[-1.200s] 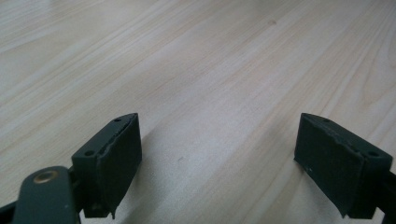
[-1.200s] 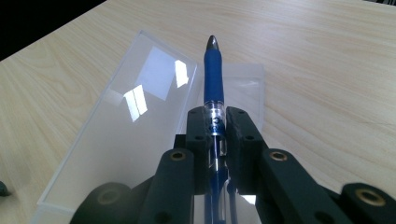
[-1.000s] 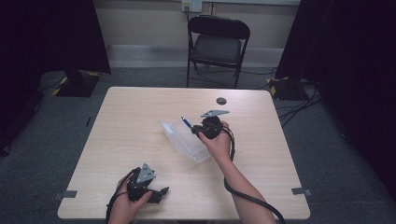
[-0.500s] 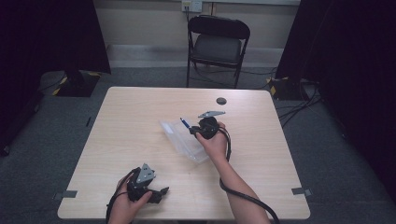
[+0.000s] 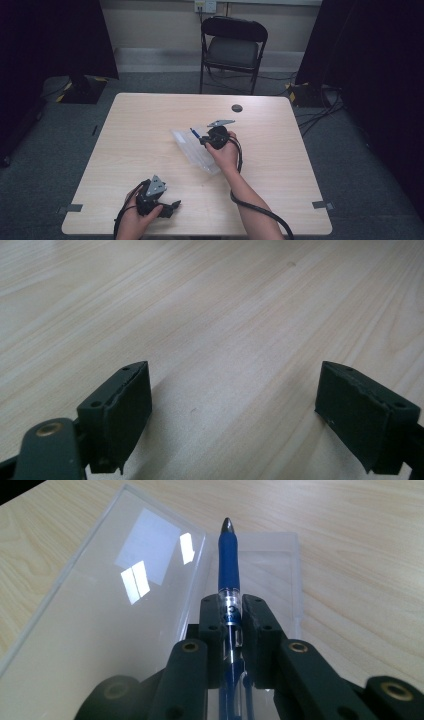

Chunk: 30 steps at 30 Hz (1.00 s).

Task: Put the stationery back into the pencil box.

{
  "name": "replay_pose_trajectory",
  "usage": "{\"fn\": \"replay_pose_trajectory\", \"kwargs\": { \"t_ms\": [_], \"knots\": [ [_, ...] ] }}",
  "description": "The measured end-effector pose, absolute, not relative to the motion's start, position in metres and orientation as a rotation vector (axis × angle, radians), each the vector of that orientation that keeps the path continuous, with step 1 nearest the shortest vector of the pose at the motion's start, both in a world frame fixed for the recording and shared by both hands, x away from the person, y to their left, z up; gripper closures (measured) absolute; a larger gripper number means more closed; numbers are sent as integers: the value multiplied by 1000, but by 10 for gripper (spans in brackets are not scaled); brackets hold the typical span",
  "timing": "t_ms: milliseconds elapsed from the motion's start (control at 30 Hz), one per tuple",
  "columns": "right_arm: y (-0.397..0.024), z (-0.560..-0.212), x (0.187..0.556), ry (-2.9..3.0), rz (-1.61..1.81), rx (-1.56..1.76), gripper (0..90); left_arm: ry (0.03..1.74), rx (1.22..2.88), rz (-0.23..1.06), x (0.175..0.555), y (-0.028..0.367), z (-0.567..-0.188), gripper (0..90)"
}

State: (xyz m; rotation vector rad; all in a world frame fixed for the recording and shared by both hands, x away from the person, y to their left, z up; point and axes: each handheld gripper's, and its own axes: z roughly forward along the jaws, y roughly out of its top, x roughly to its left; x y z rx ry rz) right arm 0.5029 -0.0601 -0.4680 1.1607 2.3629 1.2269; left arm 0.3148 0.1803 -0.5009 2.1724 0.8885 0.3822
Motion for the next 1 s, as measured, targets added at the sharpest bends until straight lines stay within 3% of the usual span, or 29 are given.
{"fn": "replay_pose_trajectory", "kwargs": {
  "t_ms": [833,1000],
  "knots": [
    [-60,-477,508,2375,1188,1171,797,888,2172,382,315,180,-501,147],
    [-60,-476,507,2372,1194,1169,752,888,2172,383,315,180,-501,147]
  ]
}}
